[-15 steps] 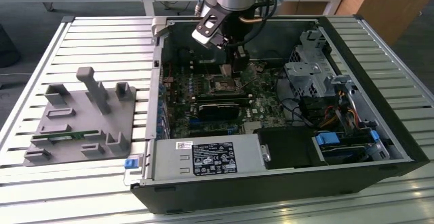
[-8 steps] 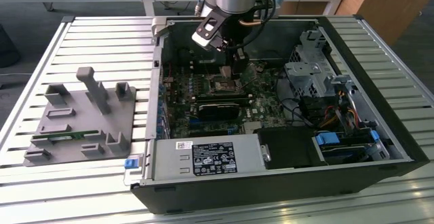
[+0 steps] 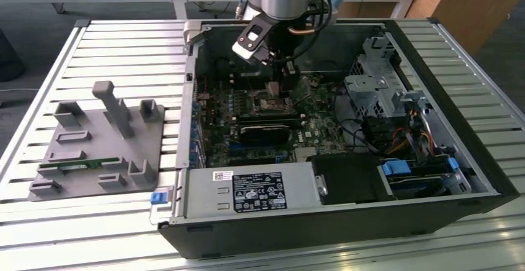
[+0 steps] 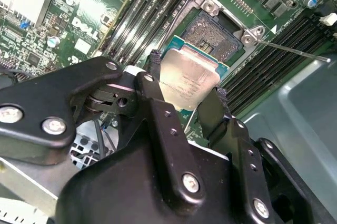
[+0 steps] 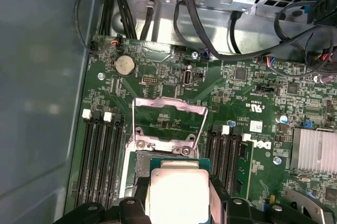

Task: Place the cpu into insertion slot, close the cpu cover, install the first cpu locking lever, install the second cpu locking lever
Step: 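Place the cpu into insertion slot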

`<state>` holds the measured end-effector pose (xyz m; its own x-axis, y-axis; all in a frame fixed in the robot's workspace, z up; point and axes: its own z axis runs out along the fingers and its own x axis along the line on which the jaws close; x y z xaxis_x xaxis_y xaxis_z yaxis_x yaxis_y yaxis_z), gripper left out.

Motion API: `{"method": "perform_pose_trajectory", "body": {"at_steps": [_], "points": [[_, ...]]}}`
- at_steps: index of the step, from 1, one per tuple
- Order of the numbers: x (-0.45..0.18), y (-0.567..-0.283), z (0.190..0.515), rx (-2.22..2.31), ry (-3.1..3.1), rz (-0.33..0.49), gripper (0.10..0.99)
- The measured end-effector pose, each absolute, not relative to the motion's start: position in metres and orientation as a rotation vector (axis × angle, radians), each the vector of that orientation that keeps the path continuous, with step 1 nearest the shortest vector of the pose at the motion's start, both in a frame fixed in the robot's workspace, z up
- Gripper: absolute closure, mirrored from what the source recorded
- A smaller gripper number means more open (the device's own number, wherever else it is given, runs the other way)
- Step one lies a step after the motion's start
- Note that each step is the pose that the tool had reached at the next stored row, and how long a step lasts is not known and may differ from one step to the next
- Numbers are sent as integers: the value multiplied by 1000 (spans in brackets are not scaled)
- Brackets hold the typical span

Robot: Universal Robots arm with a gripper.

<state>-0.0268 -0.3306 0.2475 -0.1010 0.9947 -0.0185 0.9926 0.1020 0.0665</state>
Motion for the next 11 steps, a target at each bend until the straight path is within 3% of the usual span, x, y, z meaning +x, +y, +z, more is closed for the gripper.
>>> {"method": "perform_pose_trajectory", "body": {"at_steps": [11], "points": [[-27, -331, 240, 2066, 2288, 57, 553]]}}
